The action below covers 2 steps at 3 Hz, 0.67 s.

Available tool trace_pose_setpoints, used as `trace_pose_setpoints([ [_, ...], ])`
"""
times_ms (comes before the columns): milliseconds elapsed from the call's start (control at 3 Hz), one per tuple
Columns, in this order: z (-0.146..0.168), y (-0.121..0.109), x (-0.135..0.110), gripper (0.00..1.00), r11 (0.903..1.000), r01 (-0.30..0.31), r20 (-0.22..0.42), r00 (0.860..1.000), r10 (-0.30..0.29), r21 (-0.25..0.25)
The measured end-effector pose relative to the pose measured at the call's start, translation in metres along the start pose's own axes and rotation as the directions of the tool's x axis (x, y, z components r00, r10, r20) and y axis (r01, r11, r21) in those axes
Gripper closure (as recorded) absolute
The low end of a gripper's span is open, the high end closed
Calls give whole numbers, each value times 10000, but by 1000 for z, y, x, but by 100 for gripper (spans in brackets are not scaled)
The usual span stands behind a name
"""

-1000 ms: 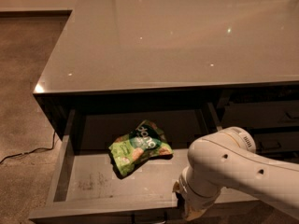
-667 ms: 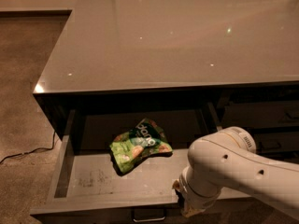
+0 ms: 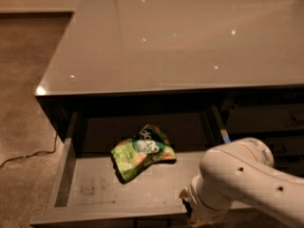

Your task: Open top drawer

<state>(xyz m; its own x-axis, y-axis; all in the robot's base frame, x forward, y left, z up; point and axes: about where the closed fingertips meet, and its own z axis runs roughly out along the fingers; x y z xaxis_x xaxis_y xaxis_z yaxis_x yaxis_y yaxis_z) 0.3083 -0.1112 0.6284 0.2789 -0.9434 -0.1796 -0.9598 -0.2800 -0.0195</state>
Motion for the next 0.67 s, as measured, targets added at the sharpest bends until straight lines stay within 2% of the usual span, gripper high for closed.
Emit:
trace_pose_setpoints([
  [333, 1, -1, 0, 16, 10000, 0, 0, 10000, 0, 1],
  [667, -12, 22, 0, 0, 9987, -418, 234, 9989, 411, 302],
])
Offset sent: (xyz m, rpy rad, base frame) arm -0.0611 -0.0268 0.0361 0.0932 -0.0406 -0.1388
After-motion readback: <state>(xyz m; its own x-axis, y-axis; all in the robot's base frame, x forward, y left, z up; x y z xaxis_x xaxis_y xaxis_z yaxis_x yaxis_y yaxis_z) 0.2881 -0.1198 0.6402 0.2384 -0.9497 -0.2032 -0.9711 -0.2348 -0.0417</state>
